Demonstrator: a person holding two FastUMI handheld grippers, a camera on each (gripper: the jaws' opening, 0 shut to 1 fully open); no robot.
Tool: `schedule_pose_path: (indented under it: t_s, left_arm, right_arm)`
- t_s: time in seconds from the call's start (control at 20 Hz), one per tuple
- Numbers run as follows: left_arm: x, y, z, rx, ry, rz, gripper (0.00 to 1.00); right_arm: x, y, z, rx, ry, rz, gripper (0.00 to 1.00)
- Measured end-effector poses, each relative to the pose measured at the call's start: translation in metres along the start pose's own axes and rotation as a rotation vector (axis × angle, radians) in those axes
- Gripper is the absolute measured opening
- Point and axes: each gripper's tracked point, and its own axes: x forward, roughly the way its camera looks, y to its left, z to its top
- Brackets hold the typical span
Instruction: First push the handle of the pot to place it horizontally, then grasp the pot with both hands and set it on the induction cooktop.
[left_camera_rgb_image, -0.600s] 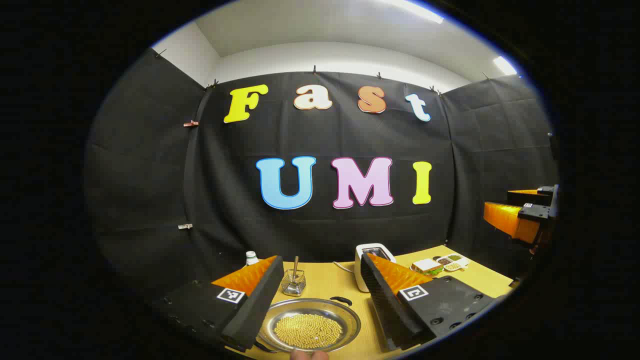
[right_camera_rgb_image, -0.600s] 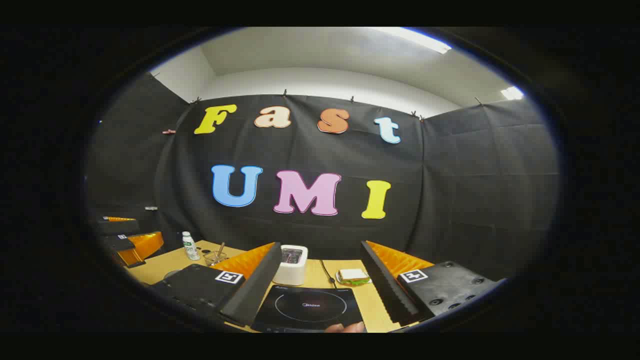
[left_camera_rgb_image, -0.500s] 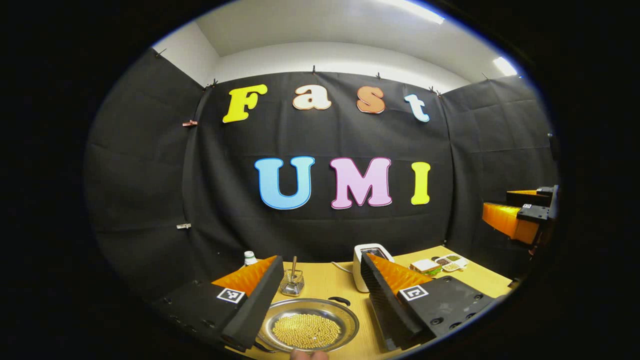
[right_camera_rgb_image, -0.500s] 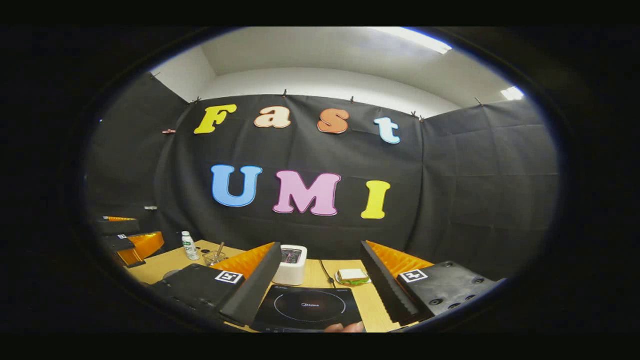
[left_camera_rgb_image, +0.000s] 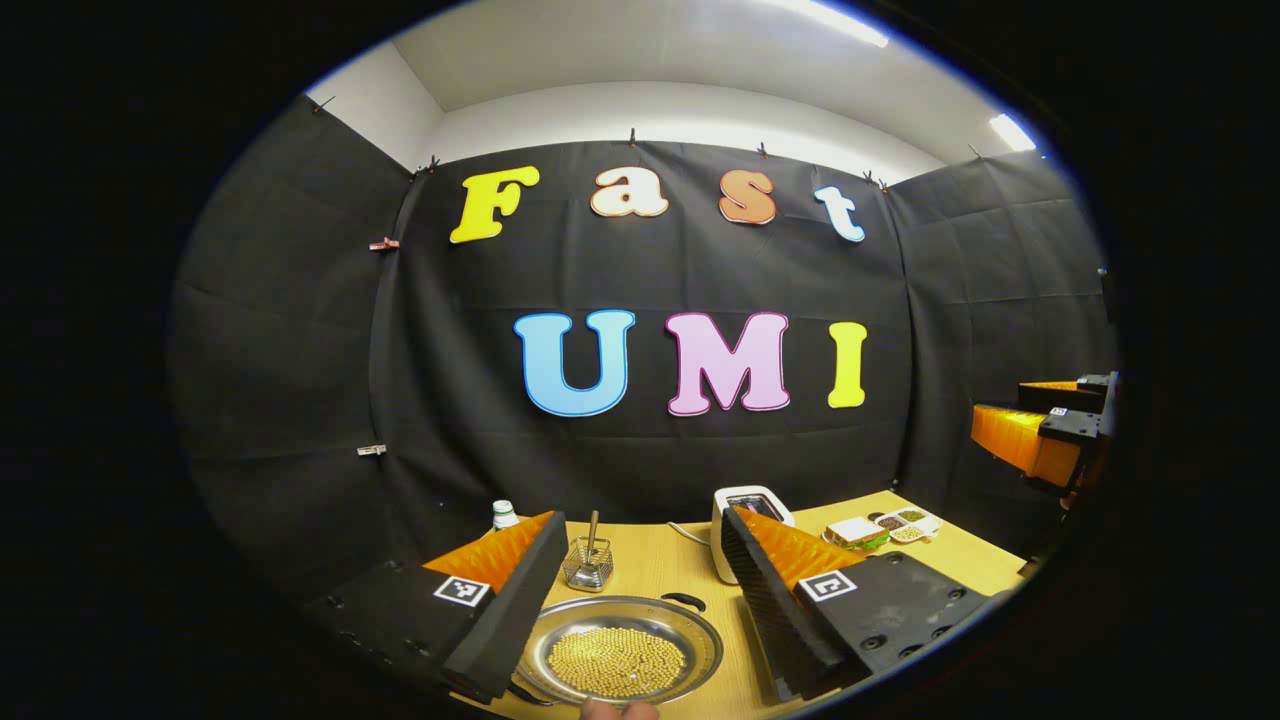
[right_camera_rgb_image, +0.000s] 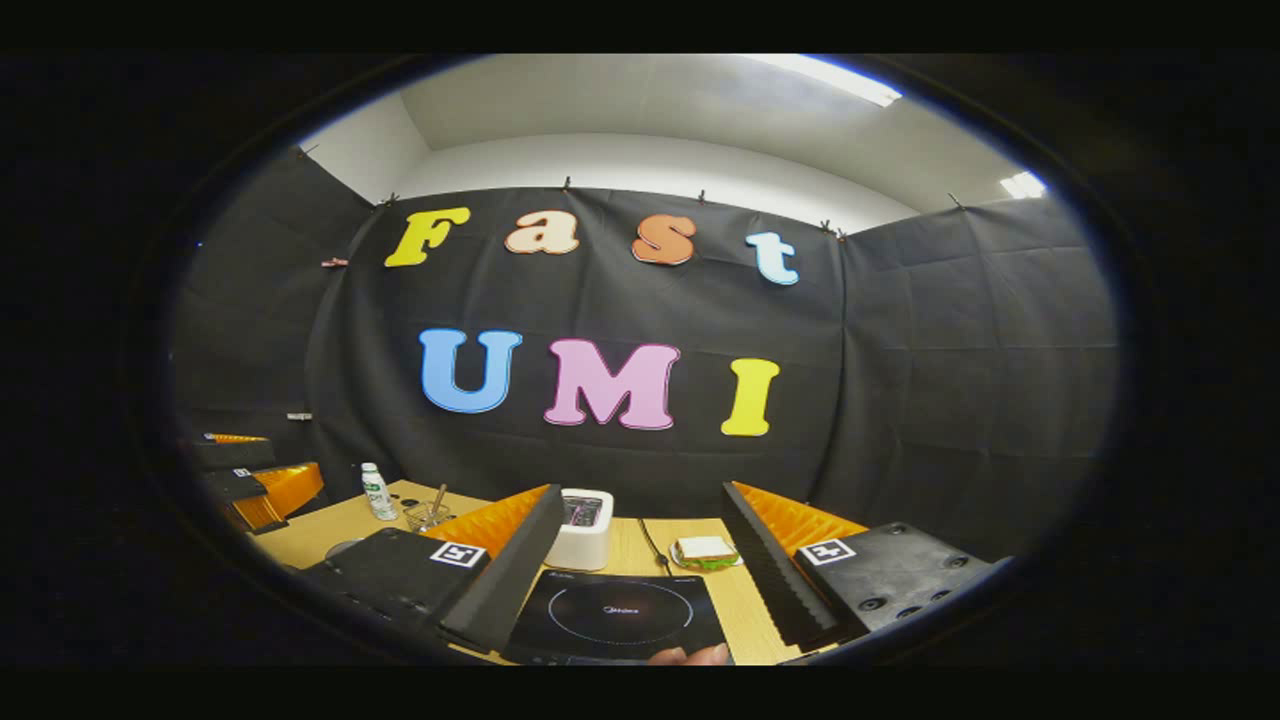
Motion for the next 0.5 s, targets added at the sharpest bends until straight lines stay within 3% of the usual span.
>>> schedule_pose_path:
  t_s: [0.5]
  left_arm:
    - [0.0015, 0.0027, 0.0002, 0.004, 0.000, 0.003, 0.96]
  right_arm:
    - [0.0012, 0.0017, 0.0003, -0.005, 0.001, 0.002, 0.97]
